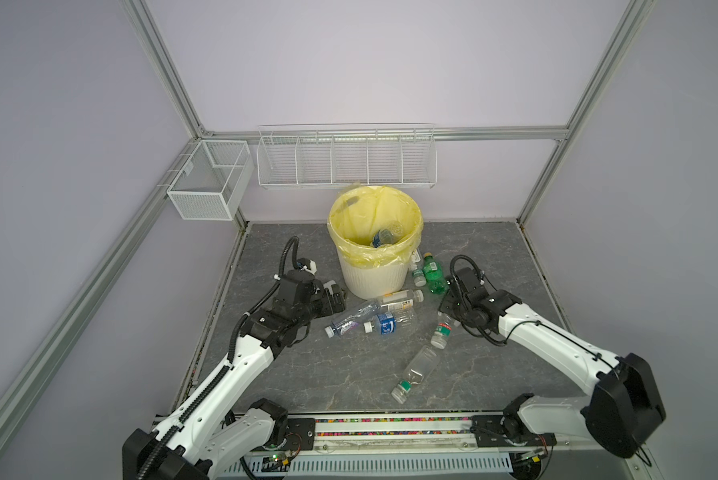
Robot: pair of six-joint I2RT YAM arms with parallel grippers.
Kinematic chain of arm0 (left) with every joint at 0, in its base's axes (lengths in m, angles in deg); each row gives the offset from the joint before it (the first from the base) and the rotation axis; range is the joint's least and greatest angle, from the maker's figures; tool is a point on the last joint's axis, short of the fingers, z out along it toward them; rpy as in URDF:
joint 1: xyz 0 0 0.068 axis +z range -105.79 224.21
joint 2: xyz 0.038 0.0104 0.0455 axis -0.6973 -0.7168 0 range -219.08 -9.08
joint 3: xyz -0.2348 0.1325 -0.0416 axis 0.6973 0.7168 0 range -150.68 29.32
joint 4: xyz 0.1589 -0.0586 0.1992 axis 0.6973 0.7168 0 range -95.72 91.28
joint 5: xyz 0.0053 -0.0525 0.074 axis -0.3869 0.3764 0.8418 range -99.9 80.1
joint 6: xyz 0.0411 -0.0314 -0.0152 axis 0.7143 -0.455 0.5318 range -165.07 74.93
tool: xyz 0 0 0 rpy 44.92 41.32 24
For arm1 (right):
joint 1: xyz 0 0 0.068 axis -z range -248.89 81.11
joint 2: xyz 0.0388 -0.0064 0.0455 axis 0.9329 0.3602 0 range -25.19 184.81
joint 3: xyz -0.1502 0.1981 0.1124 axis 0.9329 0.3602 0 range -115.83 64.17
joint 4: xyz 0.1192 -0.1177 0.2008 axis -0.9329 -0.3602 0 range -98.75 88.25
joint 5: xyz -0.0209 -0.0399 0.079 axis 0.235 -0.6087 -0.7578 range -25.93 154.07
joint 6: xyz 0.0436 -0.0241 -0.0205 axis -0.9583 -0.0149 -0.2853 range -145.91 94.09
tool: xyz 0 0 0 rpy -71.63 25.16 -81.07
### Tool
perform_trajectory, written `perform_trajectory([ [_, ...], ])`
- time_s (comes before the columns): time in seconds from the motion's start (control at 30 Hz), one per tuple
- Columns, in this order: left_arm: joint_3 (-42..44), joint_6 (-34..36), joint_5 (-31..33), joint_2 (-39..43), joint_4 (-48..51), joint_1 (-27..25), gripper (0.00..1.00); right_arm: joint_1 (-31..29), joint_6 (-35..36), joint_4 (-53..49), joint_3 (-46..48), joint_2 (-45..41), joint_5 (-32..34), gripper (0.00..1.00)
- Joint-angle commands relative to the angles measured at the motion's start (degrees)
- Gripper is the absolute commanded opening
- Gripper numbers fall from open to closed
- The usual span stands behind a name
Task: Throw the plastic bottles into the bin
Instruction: 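Close the right gripper around the clear square bottle, then lift the clear square bottle with the right gripper and carry it over the bin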
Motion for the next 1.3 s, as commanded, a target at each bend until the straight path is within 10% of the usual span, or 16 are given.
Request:
perform_trajectory([
  [0.0, -0.85, -0.18, 0.71, -0.42, -0.09, 0.3, 0.99, 0.29, -0.25, -3.08, 1.16, -5.57, 1.47, 0.64],
  [0.53, 0.92, -1.63, 0.49, -0.41, -1.54, 0.29, 1.0, -0.1, 9.61, -4.33, -0.41, -27.52, 1.63, 0.64],
  [1.27, 2.69, -2.74, 0.32, -0.29, -2.69, 0.28, 1.0, -6.97, 26.36, 9.01, -4.99, -28.84, -9.61, 0.65],
])
